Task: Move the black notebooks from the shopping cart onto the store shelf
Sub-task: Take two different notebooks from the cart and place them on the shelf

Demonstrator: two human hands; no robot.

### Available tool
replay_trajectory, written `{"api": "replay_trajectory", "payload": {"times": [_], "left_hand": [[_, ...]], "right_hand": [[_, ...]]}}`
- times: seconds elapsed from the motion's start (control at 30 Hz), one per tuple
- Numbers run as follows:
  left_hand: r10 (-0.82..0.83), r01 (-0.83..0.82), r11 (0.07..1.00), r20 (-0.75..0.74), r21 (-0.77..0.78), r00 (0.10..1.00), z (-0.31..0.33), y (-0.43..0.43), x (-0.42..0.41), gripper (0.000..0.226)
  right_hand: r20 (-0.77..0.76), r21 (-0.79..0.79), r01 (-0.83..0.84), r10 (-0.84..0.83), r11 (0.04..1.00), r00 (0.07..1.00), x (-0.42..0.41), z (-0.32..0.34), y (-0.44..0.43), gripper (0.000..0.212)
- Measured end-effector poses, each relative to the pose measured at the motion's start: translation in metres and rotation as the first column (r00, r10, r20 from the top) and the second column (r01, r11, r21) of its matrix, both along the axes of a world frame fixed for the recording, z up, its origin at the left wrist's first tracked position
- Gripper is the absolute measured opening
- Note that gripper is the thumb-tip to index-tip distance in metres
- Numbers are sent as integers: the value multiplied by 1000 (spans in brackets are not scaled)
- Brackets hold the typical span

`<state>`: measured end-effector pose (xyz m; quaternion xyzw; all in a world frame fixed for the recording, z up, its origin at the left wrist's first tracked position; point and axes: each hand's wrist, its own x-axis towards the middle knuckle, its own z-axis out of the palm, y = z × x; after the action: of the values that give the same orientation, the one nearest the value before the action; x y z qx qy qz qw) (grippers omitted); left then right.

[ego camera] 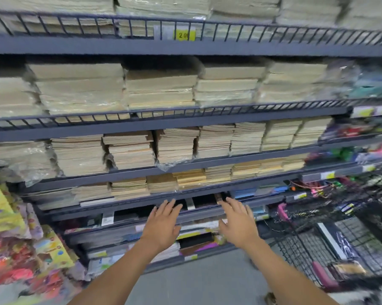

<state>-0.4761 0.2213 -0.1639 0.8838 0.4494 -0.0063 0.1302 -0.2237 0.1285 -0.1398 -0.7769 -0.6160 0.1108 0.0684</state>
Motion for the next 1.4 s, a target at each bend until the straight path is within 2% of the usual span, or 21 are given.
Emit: {"api": "replay_trajectory", "payload": {"times": [0.3, 0.5, 0.77, 1.07, 1.4], "left_hand": [[-195, 190, 971, 20, 143, 981, 11, -74, 163, 73], [-296, 288, 950, 59, 126, 953, -6, -141, 297, 72], [-428, 422, 899, 34, 121, 903, -15, -217, 439, 73], [-481, 480, 876, 5, 41, 877, -33, -228, 564, 75], [-468, 468, 877, 23, -108, 883, -82, -182, 706, 76]], "right_hand": [[67, 95, 188, -195, 978, 979, 140, 7, -128, 69], [69, 81, 309, -315, 947, 947, 250, 12, -221, 67], [83, 94, 456, -464, 885, 882, 367, 10, -313, 63], [71, 102, 520, -528, 848, 846, 471, 3, -338, 63], [50, -2, 559, -558, 829, 828, 602, -25, -292, 65]]}}
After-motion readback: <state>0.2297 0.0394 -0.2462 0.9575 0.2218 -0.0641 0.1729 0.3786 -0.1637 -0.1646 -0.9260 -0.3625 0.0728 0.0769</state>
